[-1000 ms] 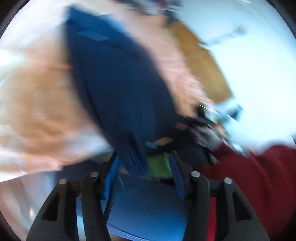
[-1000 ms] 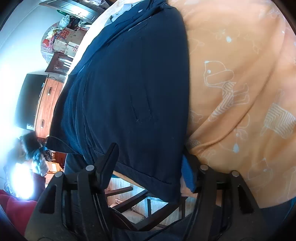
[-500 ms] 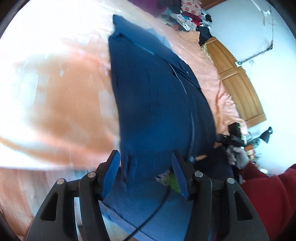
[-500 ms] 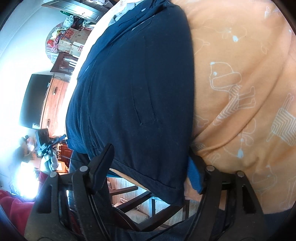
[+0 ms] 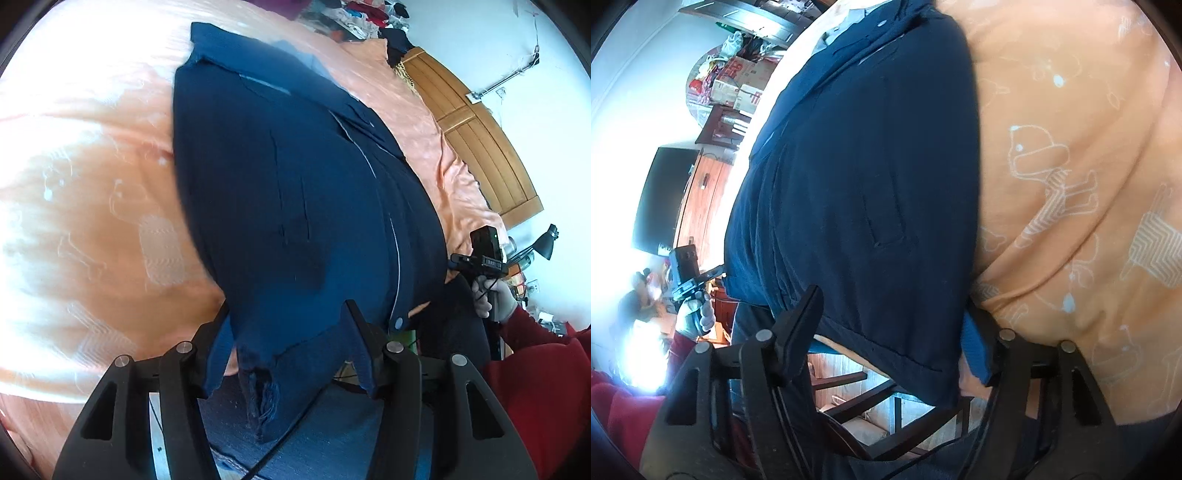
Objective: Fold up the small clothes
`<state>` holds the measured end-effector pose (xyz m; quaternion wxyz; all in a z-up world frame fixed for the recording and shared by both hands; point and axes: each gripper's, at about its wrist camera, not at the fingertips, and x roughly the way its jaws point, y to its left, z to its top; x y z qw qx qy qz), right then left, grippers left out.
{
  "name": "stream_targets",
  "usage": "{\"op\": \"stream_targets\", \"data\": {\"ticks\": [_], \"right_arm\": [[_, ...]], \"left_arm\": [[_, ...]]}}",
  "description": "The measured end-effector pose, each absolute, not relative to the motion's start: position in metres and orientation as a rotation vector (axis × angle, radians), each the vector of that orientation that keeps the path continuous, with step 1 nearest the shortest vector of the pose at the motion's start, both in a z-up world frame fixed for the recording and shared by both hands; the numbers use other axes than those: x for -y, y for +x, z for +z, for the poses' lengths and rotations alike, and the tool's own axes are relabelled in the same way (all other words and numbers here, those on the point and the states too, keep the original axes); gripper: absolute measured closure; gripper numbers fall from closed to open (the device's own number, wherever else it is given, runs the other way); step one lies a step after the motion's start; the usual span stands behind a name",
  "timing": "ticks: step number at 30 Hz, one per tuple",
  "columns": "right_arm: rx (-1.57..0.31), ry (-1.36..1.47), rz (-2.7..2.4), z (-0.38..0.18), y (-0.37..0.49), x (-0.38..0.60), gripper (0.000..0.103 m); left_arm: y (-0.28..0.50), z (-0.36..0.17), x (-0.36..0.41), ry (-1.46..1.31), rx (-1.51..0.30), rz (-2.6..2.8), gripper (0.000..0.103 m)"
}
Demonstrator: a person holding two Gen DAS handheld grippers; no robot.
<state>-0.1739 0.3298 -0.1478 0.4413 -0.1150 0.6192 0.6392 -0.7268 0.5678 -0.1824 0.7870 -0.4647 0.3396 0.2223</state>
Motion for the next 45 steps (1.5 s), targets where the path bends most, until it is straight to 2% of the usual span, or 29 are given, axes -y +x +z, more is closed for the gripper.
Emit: {"op": "stream_targets", "data": {"ticks": [2,4,5,6,7,8,12,18,26,32,36,39,40,41,45], "right_arm": [[-1.545,-0.298,1.584,-0.148,-0.175,-0.332,0.034],[-1.543,-0.315,1.58,-0.149,-0.177,-0.334,0.034],[-1.535,-0.324,1.576,-0.147,-0.178,-0.334,0.04],[-1.514,-0.34,1.567,-0.145,-0.18,-0.334,0.052],[-1.494,-0.349,1.562,-0.142,-0.182,-0.332,0.086],[-1.472,-0.336,1.554,-0.138,-0.18,-0.331,0.098],[-1.435,-0.146,1.628,-0.105,-0.173,-0.322,0.1],[-1.358,0.081,1.719,-0.046,-0.159,-0.328,0.101],[-1.319,0.249,1.738,-0.012,-0.142,-0.372,0.101],[-1.283,0.256,1.715,0.003,-0.098,-0.468,0.1],[-1.333,0.188,1.631,-0.026,-0.065,-0.553,0.097],[-1.369,0.106,1.565,-0.065,-0.049,-0.603,0.089],[-1.434,0.085,1.525,-0.089,-0.044,-0.62,0.084],[-1.468,0.051,1.476,-0.107,-0.04,-0.631,0.071],[-1.456,0.0,1.439,-0.132,-0.037,-0.642,0.053]], "left_arm": [[-0.73,-0.192,-0.569,-1.02,-0.767,0.479,0.058],[-0.728,-0.198,-0.566,-1.034,-0.787,0.474,0.06],[-0.729,-0.2,-0.564,-1.039,-0.788,0.469,0.062],[-0.729,-0.201,-0.562,-1.039,-0.787,0.471,0.063],[-0.73,-0.199,-0.561,-1.041,-0.765,0.483,0.07],[-0.731,-0.197,-0.56,-1.049,-0.737,0.487,0.088],[-0.727,-0.176,-0.557,-1.047,-0.608,0.488,0.089],[-0.738,-0.127,-0.569,-1.048,-0.319,0.437,0.089],[-0.725,-0.084,-0.609,-1.035,-0.136,0.365,0.089],[-0.704,-0.048,-0.703,-1.016,-0.072,0.397,0.089],[-0.679,-0.066,-0.793,-1.07,-0.119,0.497,0.088],[-0.658,-0.106,-0.854,-1.132,-0.198,0.567,0.078],[-0.651,-0.127,-0.875,-1.151,-0.247,0.619,0.076],[-0.646,-0.148,-0.891,-1.174,-0.31,0.67,0.075],[-0.632,-0.199,-0.92,-1.196,-0.445,0.776,0.075]]}}
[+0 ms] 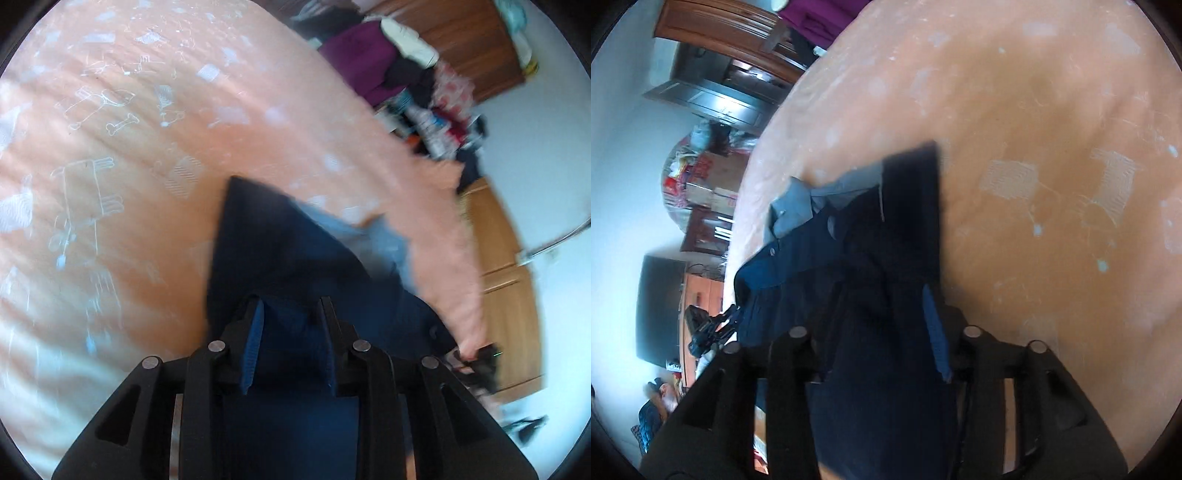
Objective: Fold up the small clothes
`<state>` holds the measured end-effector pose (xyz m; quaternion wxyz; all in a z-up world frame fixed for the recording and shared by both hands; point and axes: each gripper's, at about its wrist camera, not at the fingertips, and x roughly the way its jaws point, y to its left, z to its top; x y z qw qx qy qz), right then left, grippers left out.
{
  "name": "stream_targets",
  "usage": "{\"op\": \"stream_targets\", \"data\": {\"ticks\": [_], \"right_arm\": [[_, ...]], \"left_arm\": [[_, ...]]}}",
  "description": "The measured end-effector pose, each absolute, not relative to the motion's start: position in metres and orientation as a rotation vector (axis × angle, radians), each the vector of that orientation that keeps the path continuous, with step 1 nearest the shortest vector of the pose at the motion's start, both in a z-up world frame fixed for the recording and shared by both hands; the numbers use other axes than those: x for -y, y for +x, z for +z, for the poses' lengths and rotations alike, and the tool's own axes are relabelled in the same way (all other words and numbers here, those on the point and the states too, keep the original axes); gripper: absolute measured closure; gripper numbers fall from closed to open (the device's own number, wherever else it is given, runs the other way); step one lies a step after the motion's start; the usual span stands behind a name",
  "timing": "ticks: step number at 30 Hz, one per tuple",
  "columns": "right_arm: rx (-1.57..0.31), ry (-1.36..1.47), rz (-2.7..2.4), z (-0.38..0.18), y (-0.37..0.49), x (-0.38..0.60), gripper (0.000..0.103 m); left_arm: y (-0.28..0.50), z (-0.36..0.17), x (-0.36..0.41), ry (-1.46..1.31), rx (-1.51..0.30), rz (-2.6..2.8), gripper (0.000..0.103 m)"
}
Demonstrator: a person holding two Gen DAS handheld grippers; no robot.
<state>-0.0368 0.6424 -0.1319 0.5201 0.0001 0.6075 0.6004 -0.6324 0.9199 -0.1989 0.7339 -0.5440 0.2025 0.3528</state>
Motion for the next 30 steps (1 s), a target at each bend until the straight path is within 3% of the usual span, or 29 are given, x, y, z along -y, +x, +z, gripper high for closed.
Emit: {"op": "stream_targets", "data": {"ticks": [2,5,12,16,19,21,26,30], "right_arm": [[-1.392,-0.016,1.468,-0.126,-0.038,-0.642,0.039],[-1.359,-0.051,1.496,-0.126,-0.042,-0.647,0.037],[-1.368,-0.092,1.47,-0.149,-0.045,-0.66,0.037],[-1.356,-0.088,1.469,-0.153,-0.044,-0.654,0.041],[-1.319,-0.124,1.451,-0.155,-0.044,-0.651,0.055],[-1.306,-0.147,1.421,-0.151,-0.044,-0.65,0.063],[-1.133,-0.211,1.47,-0.11,-0.051,-0.659,0.059],[-1.152,-0.324,1.431,-0.129,-0.048,-0.701,0.054]], "left_arm": [[-0.63,-0.198,-0.917,-1.167,-0.418,0.755,0.072],[-0.631,-0.19,-0.907,-1.102,-0.412,0.755,0.058],[-0.618,-0.17,-0.912,-0.944,-0.555,0.765,0.057],[-0.598,-0.167,-0.914,-0.905,-0.592,0.702,0.056],[-0.6,-0.181,-0.938,-0.982,-0.581,0.748,0.047],[-0.606,-0.205,-0.957,-1.101,-0.588,0.759,0.051],[-0.592,-0.187,-0.939,-0.971,-0.647,0.781,0.05],[-0.6,-0.162,-0.911,-0.936,-0.568,0.761,0.049]]}}
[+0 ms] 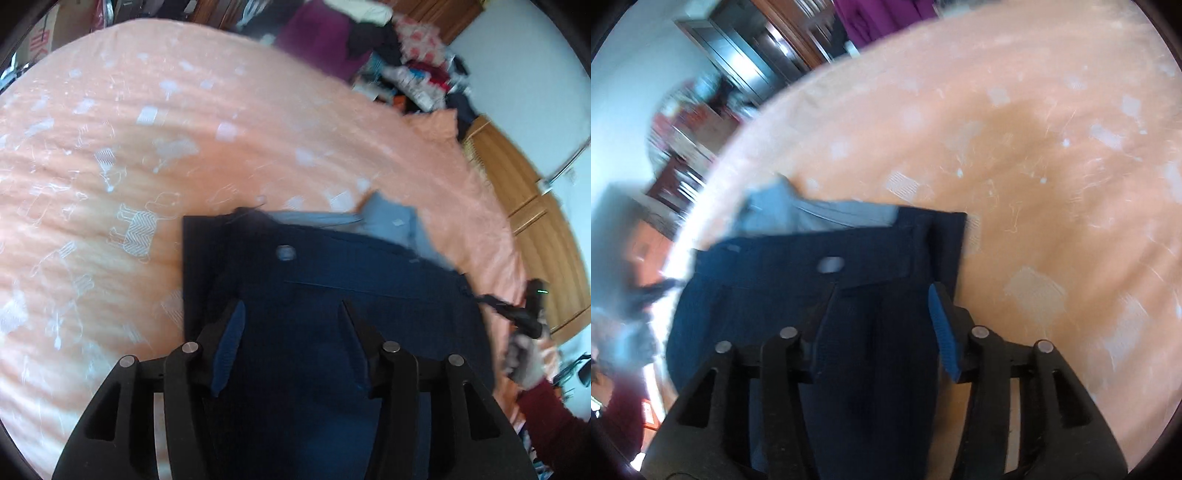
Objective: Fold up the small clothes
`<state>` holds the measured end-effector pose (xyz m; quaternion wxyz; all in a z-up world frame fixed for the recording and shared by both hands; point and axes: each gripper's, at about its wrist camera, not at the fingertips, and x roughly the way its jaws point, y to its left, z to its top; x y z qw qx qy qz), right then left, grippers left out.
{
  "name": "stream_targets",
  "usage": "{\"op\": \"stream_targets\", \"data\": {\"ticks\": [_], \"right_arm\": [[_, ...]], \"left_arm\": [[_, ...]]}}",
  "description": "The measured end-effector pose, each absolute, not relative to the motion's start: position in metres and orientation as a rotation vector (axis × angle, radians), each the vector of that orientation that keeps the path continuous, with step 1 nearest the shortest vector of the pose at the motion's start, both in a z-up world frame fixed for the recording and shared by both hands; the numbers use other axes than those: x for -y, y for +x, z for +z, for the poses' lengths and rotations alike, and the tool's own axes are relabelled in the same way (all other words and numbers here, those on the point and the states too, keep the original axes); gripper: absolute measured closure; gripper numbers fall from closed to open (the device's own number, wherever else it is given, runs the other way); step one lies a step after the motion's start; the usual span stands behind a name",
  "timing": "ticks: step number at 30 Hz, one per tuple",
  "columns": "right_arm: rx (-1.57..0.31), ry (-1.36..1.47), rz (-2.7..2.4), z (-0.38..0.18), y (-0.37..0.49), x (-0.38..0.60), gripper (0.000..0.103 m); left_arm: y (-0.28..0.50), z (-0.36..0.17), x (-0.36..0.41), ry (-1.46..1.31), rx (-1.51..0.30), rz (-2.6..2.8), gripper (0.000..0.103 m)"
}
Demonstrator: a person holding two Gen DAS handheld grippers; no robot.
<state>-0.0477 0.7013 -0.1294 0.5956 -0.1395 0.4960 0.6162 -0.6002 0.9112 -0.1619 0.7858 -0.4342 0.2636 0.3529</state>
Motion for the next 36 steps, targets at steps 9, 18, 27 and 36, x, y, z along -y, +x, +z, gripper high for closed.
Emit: {"op": "stream_targets", "data": {"ticks": [9,18,27,36], "right_arm": [[-1.094,-0.357,1.347,-0.136,-0.052,-0.689,0.076],[-1.093,-0.285,1.567,-0.112,-0.134,-0.594,0.047],[-0.994,-0.324,1.576,-0.093,-0.193,-0.561,0.074],[-1.197,-0.361,1.827,-0.13,-0.314,-0.612,0.094]], "left_arm": [[-0.637,-0.135,-0.823,-0.933,-0.471,0.768,0.045],[-0.651,-0.178,-0.739,-1.067,-0.394,0.699,0.044],[-0.68,-0.149,-0.713,-1.002,-0.366,0.846,0.055],[-0.532,-0.185,-0.735,-1.021,-0.536,0.447,0.057]]}}
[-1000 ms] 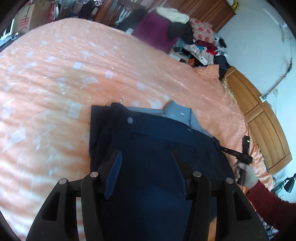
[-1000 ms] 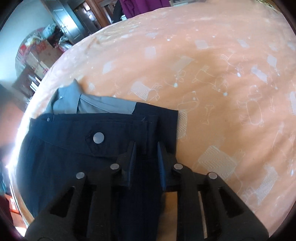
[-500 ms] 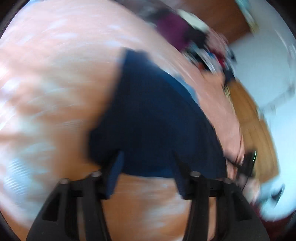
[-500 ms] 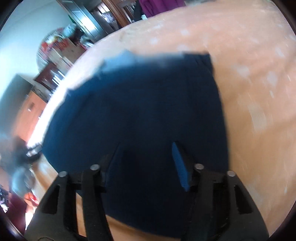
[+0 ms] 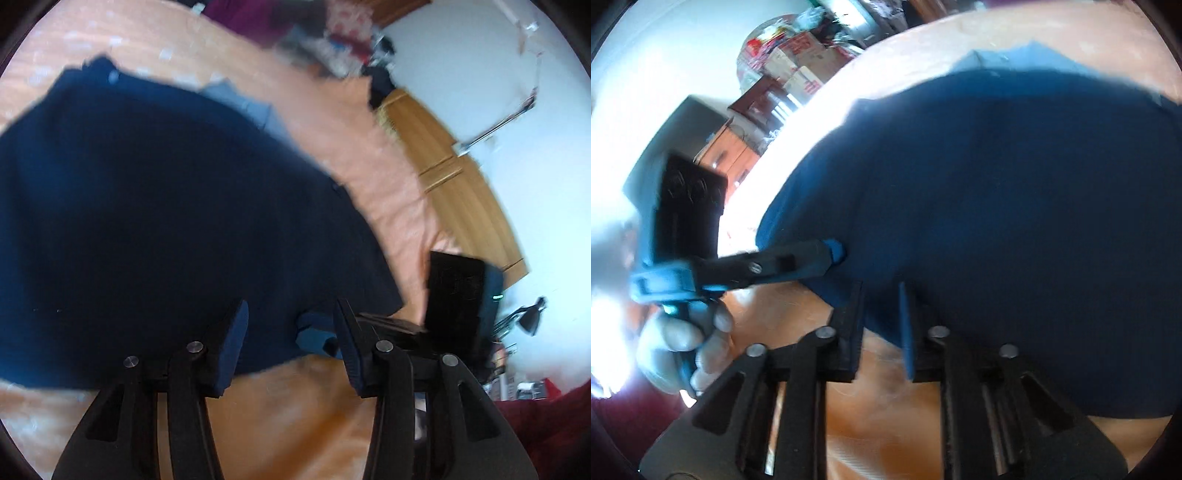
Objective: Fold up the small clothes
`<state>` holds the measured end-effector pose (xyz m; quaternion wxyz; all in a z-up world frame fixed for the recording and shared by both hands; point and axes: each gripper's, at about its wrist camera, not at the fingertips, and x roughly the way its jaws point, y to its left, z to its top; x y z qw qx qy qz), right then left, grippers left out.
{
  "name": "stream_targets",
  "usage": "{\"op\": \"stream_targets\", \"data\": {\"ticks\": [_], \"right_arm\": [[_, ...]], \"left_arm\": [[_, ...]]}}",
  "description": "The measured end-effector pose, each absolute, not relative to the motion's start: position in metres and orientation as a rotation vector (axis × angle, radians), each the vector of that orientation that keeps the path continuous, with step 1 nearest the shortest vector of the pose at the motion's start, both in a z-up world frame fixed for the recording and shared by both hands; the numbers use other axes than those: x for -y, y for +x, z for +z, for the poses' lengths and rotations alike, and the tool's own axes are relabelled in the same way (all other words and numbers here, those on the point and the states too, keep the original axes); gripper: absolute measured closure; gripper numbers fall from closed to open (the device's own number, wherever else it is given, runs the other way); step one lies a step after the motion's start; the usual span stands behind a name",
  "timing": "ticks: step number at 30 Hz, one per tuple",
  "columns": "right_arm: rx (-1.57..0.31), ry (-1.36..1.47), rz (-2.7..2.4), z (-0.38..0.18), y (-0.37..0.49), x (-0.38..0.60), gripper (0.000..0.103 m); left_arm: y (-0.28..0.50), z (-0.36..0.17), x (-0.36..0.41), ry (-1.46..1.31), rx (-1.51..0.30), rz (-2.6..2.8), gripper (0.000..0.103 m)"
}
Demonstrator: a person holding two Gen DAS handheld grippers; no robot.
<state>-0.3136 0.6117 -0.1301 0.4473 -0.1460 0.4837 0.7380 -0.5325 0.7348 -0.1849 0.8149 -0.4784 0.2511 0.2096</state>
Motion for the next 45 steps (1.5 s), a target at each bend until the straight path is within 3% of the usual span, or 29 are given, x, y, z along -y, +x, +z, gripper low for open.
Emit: {"op": "stream_targets", "data": {"ticks": [2,4,9,12,14,15,16,17,18,20,26,30,45], "right_arm": [[-1.2,-0.341,1.782,-0.132,-0.288,-0.606,0.094],[-1.204,-0.34,1.701,-0.136,-0.248,-0.593,0.088],[-1.191,-0.301,1.525,-0.137,-0.135,-0.548,0.095],[-1.162,-0.295,1.395,-0.125,-0.089,-0.517,0.087],[-1.082,-0.354,1.351,-0.107,-0.092,-0.501,0.06],[-1.025,-0.39,1.361,-0.098,-0.104,-0.496,0.056],[-0.974,-0.427,1.376,-0.092,-0.122,-0.489,0.044],[-0.922,-0.47,1.375,-0.088,-0.14,-0.485,0.026],[-0.849,-0.522,1.345,-0.087,-0.163,-0.48,0.018],[-0.737,-0.585,1.309,-0.094,-0.203,-0.47,0.005],[-0.839,-0.614,1.187,-0.144,-0.228,-0.462,0.0],[-0.866,-0.576,1.17,-0.148,-0.214,-0.459,0.0],[-0.842,-0.478,1.198,-0.156,-0.225,-0.449,0.0]], "left_arm": [[-0.548,-0.194,-0.74,-1.054,-0.534,0.468,0.062],[-0.575,-0.192,-0.735,-1.066,-0.498,0.495,0.062],[-0.658,-0.195,-0.747,-1.114,-0.428,0.654,0.063],[-0.719,-0.193,-0.749,-1.16,-0.391,0.801,0.063],[-0.74,-0.181,-0.745,-1.13,-0.427,0.927,0.043],[-0.736,-0.168,-0.739,-1.059,-0.491,0.999,0.042],[-0.719,-0.155,-0.73,-0.97,-0.549,1.018,0.04],[-0.705,-0.148,-0.721,-0.89,-0.59,1.019,0.033],[-0.684,-0.141,-0.709,-0.796,-0.628,1.028,0.029],[-0.633,-0.142,-0.683,-0.653,-0.714,1.069,0.009],[-0.576,-0.189,-0.653,-0.604,-0.848,1.226,0.008],[-0.59,-0.188,-0.654,-0.67,-0.838,1.185,0.0],[-0.551,-0.197,-0.653,-0.641,-0.797,1.174,0.0]]}}
